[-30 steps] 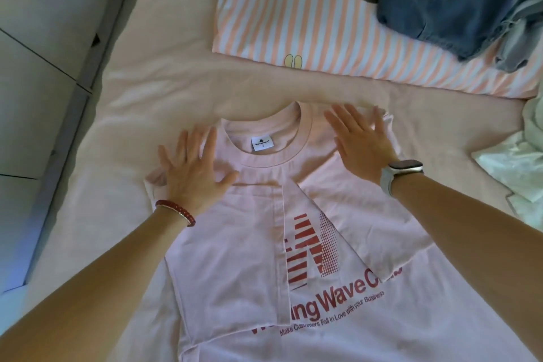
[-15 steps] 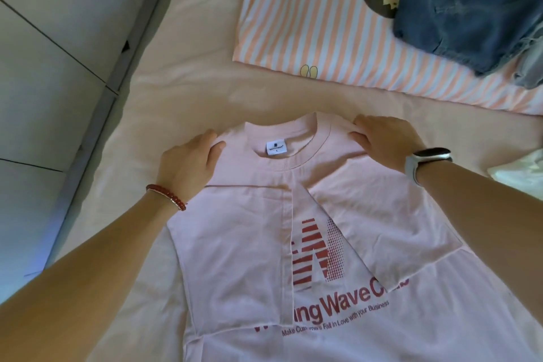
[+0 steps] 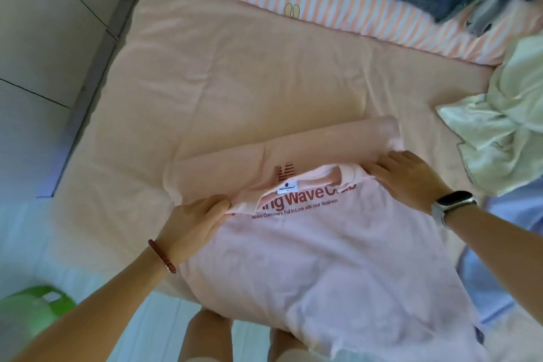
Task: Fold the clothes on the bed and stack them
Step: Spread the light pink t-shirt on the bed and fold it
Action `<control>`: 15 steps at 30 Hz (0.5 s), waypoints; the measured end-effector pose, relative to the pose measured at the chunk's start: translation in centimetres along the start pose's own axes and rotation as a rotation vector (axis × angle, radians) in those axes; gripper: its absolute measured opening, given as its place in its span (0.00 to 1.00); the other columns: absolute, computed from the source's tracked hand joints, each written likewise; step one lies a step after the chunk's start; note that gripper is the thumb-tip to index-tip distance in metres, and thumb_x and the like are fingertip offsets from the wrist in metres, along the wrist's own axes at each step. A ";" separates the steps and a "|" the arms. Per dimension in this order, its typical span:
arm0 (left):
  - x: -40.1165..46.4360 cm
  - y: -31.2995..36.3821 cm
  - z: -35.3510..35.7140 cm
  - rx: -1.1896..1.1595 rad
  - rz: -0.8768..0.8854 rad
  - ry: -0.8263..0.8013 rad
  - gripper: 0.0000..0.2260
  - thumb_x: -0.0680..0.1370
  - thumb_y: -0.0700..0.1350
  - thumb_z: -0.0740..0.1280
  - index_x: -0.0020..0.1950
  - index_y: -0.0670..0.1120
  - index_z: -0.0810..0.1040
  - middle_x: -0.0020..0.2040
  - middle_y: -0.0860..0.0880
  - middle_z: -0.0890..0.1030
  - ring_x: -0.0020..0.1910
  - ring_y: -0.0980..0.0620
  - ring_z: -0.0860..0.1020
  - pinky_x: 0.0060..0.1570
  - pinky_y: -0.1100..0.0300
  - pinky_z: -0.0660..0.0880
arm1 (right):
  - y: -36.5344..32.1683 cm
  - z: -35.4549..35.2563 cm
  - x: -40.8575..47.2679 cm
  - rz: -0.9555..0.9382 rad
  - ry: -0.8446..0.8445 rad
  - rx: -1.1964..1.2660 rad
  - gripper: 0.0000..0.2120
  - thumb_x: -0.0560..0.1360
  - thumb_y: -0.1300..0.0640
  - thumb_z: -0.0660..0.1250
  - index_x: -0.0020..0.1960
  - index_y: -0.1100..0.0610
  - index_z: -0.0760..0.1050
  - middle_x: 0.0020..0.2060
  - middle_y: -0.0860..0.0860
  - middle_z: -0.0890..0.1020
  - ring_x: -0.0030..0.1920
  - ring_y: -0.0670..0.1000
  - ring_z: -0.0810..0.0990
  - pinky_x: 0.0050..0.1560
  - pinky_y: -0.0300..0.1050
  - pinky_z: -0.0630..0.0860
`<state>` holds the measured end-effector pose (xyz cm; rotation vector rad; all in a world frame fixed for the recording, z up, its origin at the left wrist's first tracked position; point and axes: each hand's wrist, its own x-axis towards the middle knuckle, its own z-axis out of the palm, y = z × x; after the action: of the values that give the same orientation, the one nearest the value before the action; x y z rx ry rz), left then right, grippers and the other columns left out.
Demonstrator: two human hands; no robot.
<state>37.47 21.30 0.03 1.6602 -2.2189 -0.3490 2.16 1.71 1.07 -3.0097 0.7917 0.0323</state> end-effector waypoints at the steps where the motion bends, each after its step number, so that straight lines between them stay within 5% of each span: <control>1: -0.9 1.0 0.2 -0.004 0.017 -0.029 0.06 0.79 0.45 0.53 0.49 0.45 0.68 0.43 0.47 0.82 0.32 0.51 0.80 0.19 0.63 0.70 | -0.6 -0.1 -1.4 -0.007 -0.037 0.012 0.19 0.58 0.70 0.76 0.48 0.60 0.82 0.32 0.55 0.78 0.30 0.58 0.78 0.32 0.48 0.76; 8: -6.3 5.7 2.8 0.016 0.066 -0.404 0.07 0.74 0.47 0.59 0.43 0.49 0.76 0.49 0.50 0.81 0.30 0.53 0.77 0.20 0.63 0.65 | -3.6 1.5 -10.0 -0.099 -0.227 0.067 0.25 0.54 0.68 0.79 0.50 0.55 0.83 0.34 0.54 0.78 0.32 0.57 0.78 0.26 0.45 0.73; 11: -7.1 6.3 3.7 0.136 -0.002 -0.713 0.08 0.73 0.56 0.63 0.44 0.55 0.80 0.63 0.50 0.75 0.45 0.52 0.80 0.35 0.58 0.72 | -4.9 2.6 -11.4 -0.100 -0.419 0.036 0.29 0.57 0.61 0.79 0.57 0.53 0.80 0.47 0.58 0.82 0.45 0.59 0.82 0.35 0.46 0.78; 13: -6.7 6.4 3.8 0.107 -0.035 -0.708 0.17 0.74 0.56 0.56 0.35 0.52 0.81 0.53 0.51 0.80 0.43 0.52 0.80 0.35 0.59 0.74 | -5.1 2.9 -10.8 -0.006 -0.673 0.027 0.24 0.69 0.56 0.68 0.65 0.48 0.73 0.61 0.56 0.76 0.61 0.57 0.75 0.52 0.46 0.74; 15: -5.4 6.1 3.4 0.040 -0.133 -0.526 0.19 0.74 0.52 0.53 0.30 0.47 0.77 0.37 0.50 0.80 0.38 0.49 0.79 0.29 0.61 0.74 | -5.1 2.7 -9.2 0.112 -0.679 0.094 0.16 0.73 0.59 0.64 0.60 0.52 0.77 0.57 0.54 0.77 0.60 0.57 0.75 0.54 0.48 0.73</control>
<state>32.09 28.18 -1.30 1.9120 -2.4850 -0.8677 -3.38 10.81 -1.23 -2.5710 0.8310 0.9249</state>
